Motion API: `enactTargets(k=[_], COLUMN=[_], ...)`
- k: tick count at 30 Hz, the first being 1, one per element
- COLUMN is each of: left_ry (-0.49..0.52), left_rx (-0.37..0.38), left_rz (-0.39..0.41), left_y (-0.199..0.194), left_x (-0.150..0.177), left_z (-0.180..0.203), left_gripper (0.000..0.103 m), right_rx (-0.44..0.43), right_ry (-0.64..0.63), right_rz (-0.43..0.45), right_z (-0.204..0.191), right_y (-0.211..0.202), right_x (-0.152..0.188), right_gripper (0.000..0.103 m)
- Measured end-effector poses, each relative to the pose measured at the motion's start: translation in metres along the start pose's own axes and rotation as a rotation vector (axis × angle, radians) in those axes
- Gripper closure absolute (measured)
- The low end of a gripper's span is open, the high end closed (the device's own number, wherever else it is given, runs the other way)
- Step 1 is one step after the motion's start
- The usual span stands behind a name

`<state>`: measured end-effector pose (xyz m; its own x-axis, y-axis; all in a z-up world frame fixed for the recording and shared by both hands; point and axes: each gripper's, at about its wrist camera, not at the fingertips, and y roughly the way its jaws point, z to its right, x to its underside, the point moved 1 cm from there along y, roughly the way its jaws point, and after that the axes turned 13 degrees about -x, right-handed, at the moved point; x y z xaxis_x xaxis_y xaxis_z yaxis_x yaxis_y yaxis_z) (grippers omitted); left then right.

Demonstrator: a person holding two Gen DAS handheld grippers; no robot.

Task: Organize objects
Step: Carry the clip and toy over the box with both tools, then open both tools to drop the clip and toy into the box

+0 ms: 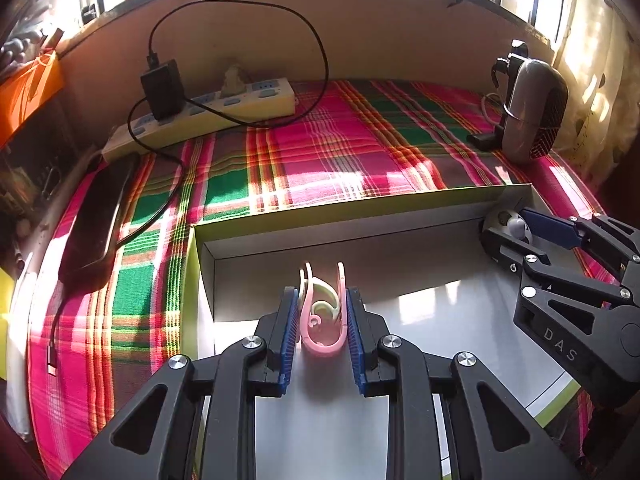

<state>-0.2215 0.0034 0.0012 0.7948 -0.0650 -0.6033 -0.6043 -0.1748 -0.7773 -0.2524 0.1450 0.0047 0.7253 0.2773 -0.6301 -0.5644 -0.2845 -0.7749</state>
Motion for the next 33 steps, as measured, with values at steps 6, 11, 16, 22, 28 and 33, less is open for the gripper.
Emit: enactTargets(k=[6,11,16,22,28,33], left_ry=[0.001,0.0,-0.005,-0.015,-0.023,-0.034], left_rx=[-0.003,-0.01,-0.006,0.004,0.011,0.013], left_rz=[0.001,-0.002,-0.003,0.0,0.025,0.05], left_y=[0.001,0.001,0.001,-0.004,-0.018,-0.032], left_x=[0.0,0.0,0.0,0.001,0.004,0.008], left_z=[0.0,-0.001,-0.003,-0.005,-0.008,-0.01], left_gripper=[0.081,0.08,0.078,0.076,0.075,0.075], right_rx=[0.002,0.0,-0.006,-0.003,-0.005,-0.014], right_ry=[-0.001,-0.007,0.006,0.007,0.016,0.024], right_rz=[0.004,0.004,0.014,0.042,0.06,0.076], right_z=[0.0,-0.003,-0.004,-0.006,-0.008,-0.011], right_y=[0.0,0.0,-0.002,-0.009,-0.02,-0.031], right_x=[0.001,0.001,0.001,0.0,0.002,0.007], right_gripper=[0.059,0.054,0.052,0.044,0.044,0.044])
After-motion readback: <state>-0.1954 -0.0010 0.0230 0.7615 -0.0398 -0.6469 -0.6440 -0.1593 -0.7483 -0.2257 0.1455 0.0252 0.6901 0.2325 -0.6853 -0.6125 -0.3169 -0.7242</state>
